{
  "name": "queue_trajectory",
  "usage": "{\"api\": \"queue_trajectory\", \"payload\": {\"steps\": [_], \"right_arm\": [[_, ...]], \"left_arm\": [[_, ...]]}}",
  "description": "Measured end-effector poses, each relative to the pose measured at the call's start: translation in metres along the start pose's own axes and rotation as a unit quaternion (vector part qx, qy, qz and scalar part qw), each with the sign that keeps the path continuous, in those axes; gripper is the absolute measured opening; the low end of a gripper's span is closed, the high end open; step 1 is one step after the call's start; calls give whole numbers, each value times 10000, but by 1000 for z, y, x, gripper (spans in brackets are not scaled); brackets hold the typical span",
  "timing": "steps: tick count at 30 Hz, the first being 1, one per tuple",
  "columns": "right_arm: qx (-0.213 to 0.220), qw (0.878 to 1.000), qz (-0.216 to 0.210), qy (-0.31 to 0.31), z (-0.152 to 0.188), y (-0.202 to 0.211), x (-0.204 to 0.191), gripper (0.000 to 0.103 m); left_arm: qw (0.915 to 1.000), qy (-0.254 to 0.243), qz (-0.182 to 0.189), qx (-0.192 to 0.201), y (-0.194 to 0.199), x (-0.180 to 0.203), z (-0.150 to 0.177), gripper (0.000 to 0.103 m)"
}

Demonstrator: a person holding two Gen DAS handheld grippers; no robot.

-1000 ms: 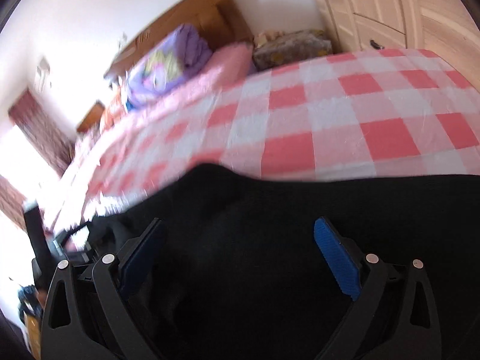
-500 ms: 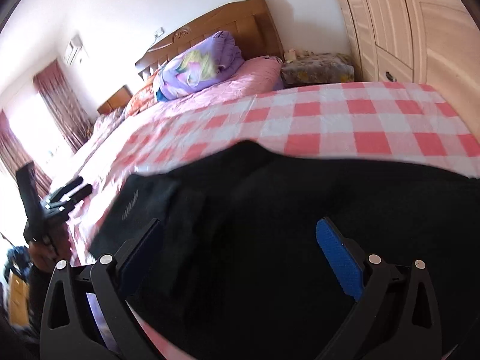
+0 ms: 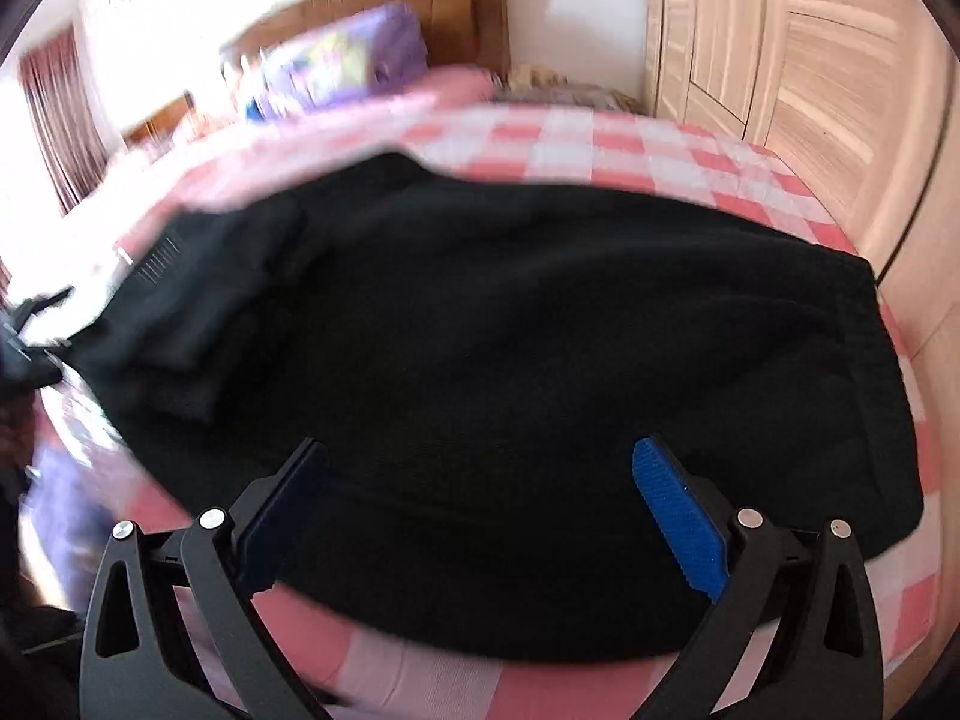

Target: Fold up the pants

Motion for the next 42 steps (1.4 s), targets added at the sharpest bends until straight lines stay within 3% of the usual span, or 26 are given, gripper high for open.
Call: {"api": "queue_trajectory", "payload": {"steps": [3,6,10,16,20,24,27,31,36,40,42], "right_arm": [[555,9950,218,-804,-1,42,44,98],[1056,9784,282,-1756,12,78,93,98],[902,9713,250,-2185,28,81,120,98],[497,9653,156,-2558,35,54,136,98],[398,9682,240,-2460,39,48,131,99],[314,9690,1,-2452,41,39,111,99],[307,9696,-2,-2427,41,37,106,99],[662,9564,-245,-2833,33,36,113,99],[1262,9315,-457,-3380,24,39,127,99],[1456,9289,115,-3403,29,51,139,97],[1519,9269,128,-3430,26,51,146,98]], "left_arm": [[9985,110,317,433,34,12,-29,101],[9971,116,393,636,40,33,-57,101],[9963,49,468,720,29,64,-89,101],[9954,-93,827,468,-12,111,-129,101],[9942,-353,1010,97,-41,134,-123,101],[9900,-164,1363,-320,-60,140,-102,101],[9901,-19,1376,-280,-60,136,-100,101],[9902,-94,1374,-234,-59,140,-98,101],[9907,-205,1339,-146,-54,143,-98,101],[9881,-114,1507,-292,-58,142,-96,101],[9862,-55,1613,-377,-60,143,-95,101]]}}
Point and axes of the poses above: each gripper's, at about its wrist camera, not at the fingertips, and y roughly against the way its jaws point, x to its right, z to its underside, the point moved 10 cm from there along -y, roughly the way its jaws point, and after that the axes turned 15 degrees about -z, right-handed, at the moved point
